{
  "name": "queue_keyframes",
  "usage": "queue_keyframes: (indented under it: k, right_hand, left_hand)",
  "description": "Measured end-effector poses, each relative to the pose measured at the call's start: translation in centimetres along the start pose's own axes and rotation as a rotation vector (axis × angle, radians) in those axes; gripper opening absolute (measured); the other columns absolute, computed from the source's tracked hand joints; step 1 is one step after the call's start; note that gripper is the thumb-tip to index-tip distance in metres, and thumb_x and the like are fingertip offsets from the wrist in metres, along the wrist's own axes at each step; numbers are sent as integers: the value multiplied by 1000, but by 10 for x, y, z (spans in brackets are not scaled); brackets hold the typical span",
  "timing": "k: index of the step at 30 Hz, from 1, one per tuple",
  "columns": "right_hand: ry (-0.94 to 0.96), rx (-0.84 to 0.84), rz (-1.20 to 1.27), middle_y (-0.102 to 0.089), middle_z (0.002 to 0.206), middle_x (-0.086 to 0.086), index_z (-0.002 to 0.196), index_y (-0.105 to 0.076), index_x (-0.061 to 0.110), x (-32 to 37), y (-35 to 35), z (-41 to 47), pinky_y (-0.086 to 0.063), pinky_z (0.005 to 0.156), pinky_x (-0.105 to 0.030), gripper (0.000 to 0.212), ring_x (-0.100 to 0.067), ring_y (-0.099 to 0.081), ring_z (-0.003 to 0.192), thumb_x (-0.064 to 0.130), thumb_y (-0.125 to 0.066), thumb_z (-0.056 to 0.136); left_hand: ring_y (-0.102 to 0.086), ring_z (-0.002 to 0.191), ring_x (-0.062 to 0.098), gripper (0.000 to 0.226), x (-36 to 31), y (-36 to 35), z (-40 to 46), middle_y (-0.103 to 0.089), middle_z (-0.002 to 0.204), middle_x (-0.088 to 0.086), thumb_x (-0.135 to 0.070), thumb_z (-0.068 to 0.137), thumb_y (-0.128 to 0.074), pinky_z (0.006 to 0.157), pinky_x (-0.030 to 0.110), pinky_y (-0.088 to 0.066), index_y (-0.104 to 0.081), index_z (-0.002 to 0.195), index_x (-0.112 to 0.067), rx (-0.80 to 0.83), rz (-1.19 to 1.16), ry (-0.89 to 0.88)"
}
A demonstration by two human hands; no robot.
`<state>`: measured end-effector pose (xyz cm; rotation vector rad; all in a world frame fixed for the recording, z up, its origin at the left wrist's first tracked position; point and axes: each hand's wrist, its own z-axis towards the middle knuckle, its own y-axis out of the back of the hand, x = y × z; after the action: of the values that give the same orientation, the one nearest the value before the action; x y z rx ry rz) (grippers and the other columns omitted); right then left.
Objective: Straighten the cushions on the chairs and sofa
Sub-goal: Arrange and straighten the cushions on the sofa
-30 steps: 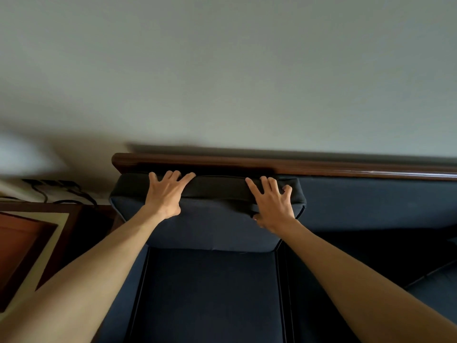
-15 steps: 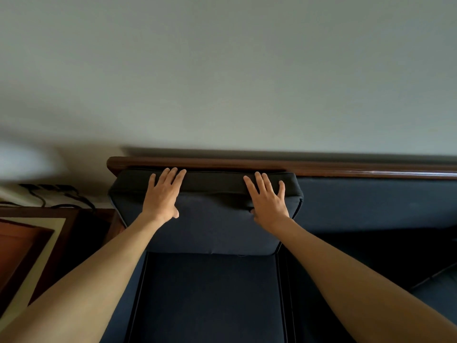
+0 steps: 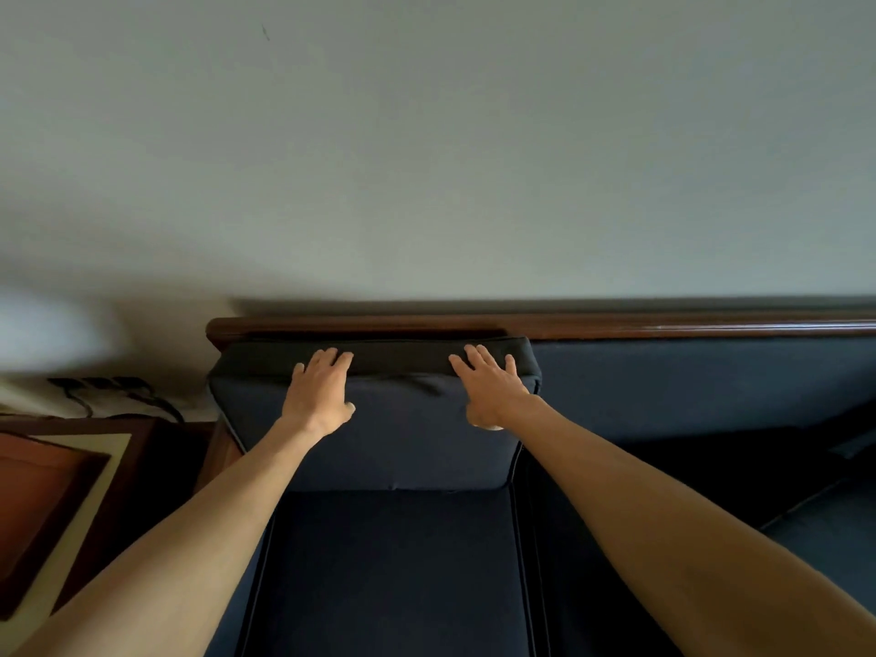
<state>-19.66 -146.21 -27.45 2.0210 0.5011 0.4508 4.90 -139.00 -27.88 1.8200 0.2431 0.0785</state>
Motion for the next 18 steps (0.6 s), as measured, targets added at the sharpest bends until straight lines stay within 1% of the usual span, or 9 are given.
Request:
queue_keyframes:
  k: [2, 4, 6, 8, 13, 18]
  right_hand:
    - [10, -35, 48, -9, 164, -12, 156, -16, 14, -8, 10, -21, -15, 119, -59, 77, -30, -4, 152, 19, -60, 93]
    - [7, -59, 110, -20, 161, -10, 153, -28, 15, -17, 20, -43, -25, 116, -57, 66, -31, -19, 148, 20, -57, 95]
    - [-11, -103, 173, -34, 154, -7, 148, -40, 17, -36, 29, -77, -36, 110, -53, 57, -32, -36, 139, 18, -56, 94]
    - [-42, -148, 242, -43, 148, -5, 142, -49, 19, -59, 35, -115, -42, 105, -49, 50, -31, -46, 131, 17, -57, 93]
    - [-133, -236, 290, -48, 144, -1, 134, -56, 22, -149, 38, -237, -46, 99, -42, 41, -26, -51, 127, 22, -59, 93]
    - [-216, -306, 288, -52, 136, 1, 131, -58, 23, -270, 20, -354, -46, 94, -41, 39, -25, -53, 123, 20, -57, 92]
  left_hand:
    - [-29, 143, 27, 71, -28, 14, -13, -36, 153, 9, -26, 85, -73, 114, 46, -31, -40, 145, -13, -6, -84, -27]
    - [-43, 135, 25, 61, -58, 26, -25, -47, 146, 6, -25, 84, -73, 109, 43, -39, -49, 139, -14, -17, -195, -54]
    - [-52, 126, 23, 53, -100, 39, -40, -56, 137, 3, -25, 85, -73, 104, 40, -44, -55, 133, -14, -40, -284, -89]
    - [-57, 120, 21, 47, -147, 50, -58, -61, 130, 1, -25, 85, -72, 100, 37, -47, -58, 129, -16, -44, -359, -121]
    - [-62, 111, 16, 41, -293, 69, -115, -66, 121, -2, -25, 82, -76, 96, 35, -50, -64, 121, -18, -36, -492, -234]
    - [-62, 110, 14, 36, -444, 69, -170, -68, 115, -5, -28, 80, -77, 92, 33, -49, -67, 115, -22, -52, -514, -341]
